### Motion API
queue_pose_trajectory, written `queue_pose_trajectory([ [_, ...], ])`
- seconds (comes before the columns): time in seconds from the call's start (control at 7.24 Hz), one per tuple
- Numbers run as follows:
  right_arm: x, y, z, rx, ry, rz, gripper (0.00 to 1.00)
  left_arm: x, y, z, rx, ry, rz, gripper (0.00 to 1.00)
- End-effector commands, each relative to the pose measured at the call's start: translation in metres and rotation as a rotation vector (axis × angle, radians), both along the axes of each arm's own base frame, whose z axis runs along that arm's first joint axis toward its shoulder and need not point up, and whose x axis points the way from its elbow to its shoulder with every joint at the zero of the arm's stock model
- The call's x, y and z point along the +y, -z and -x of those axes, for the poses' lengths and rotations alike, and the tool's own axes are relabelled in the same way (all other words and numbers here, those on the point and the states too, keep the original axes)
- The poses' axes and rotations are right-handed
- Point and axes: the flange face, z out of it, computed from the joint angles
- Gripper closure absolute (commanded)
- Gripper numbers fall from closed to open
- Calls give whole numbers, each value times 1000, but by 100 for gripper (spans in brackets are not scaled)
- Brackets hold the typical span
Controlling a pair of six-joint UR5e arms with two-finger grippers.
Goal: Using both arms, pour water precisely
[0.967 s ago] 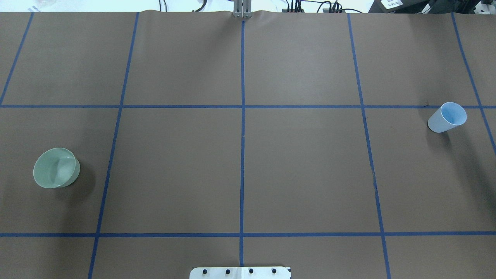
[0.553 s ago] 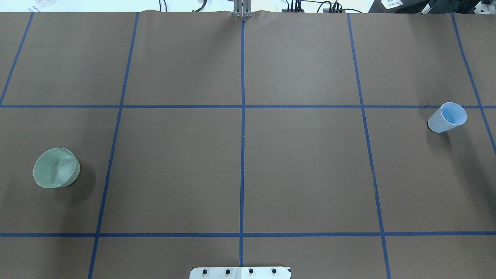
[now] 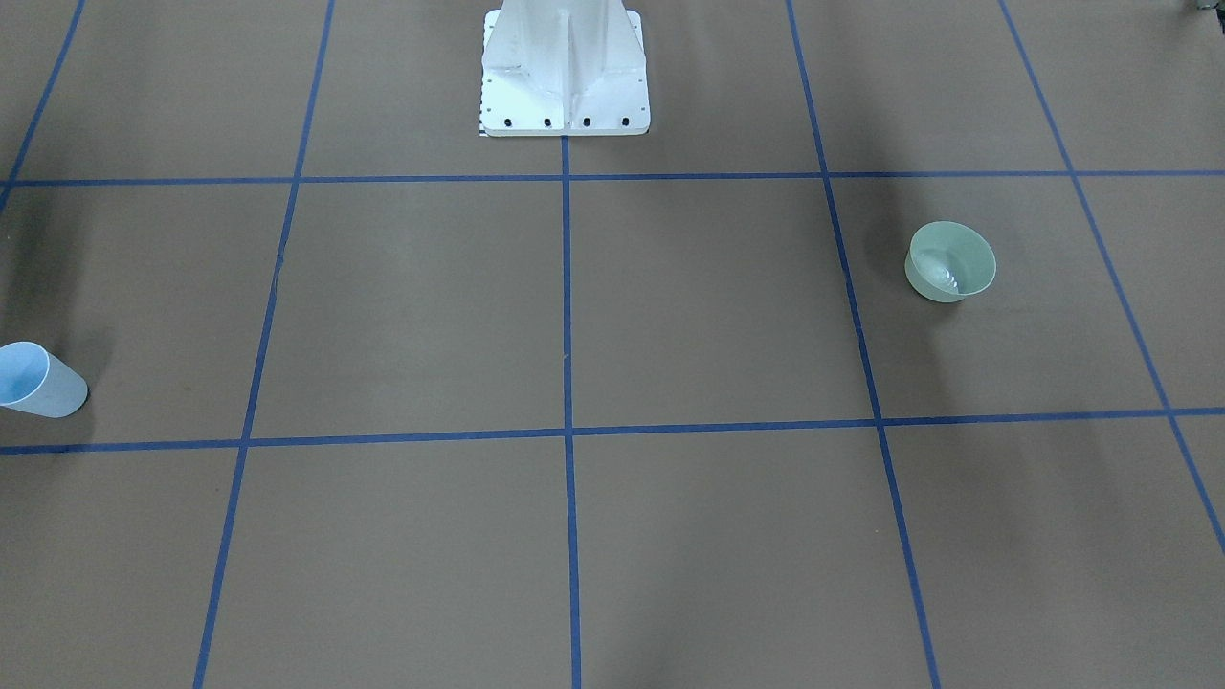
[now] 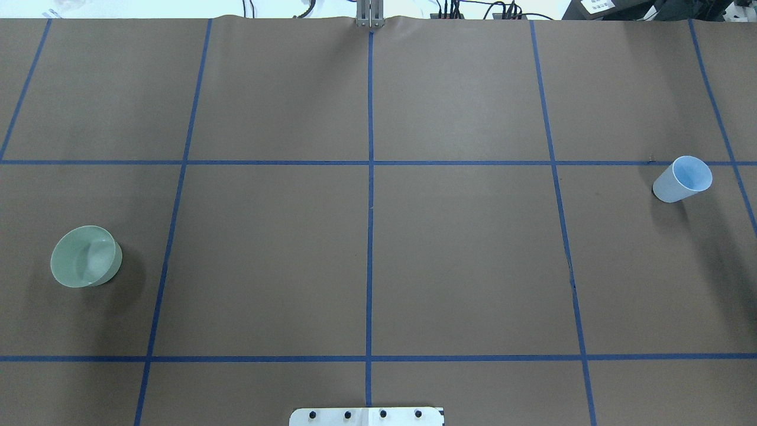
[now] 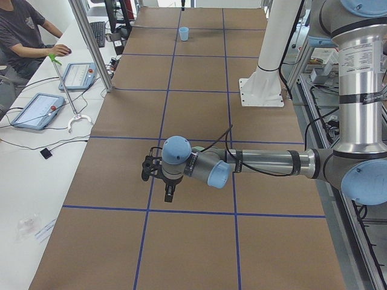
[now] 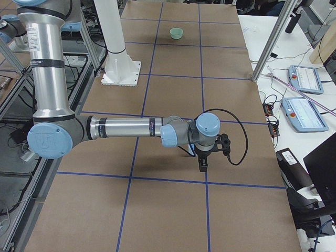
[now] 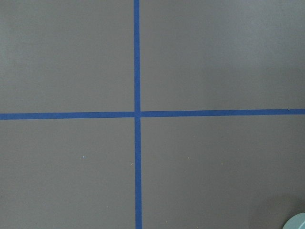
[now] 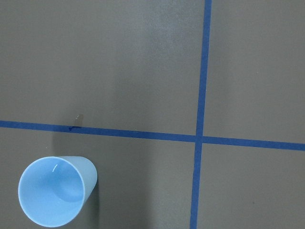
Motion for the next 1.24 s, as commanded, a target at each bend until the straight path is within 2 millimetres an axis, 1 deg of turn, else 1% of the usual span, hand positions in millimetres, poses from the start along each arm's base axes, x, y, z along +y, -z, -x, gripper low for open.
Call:
queue_pose_trajectory([
  [0.0, 0, 3, 2, -27, 2, -5, 0, 6, 16, -63, 37, -20, 62, 0],
  [0.14, -1, 5, 3, -27, 4, -10, 0, 13, 19, -96, 35, -57, 53, 0],
  [0.28, 0, 4, 3, -27, 5, -9, 0, 16, 26, -125, 36, -50, 71, 0],
  [0.41, -1, 5, 3, -25, 6, -11, 0, 22, 28, -143, 44, -73, 79, 0],
  [0.55, -1, 5, 5, -25, 9, -12, 0, 30, 30, -151, 62, -98, 43, 0],
  [0.69, -1, 5, 5, -26, 9, -14, 0, 45, 22, -163, 63, -138, 42, 0],
  [0.83, -1, 2, 8, -25, 14, -25, 0, 49, 19, -169, 61, -155, 49, 2],
  [0.97, -1, 1, 9, -24, 15, -25, 0, 51, 16, -173, 58, -165, 56, 8],
  [1.11, 0, -1, 10, -24, 17, -22, 0, 54, 15, -181, 57, -180, 61, 9],
])
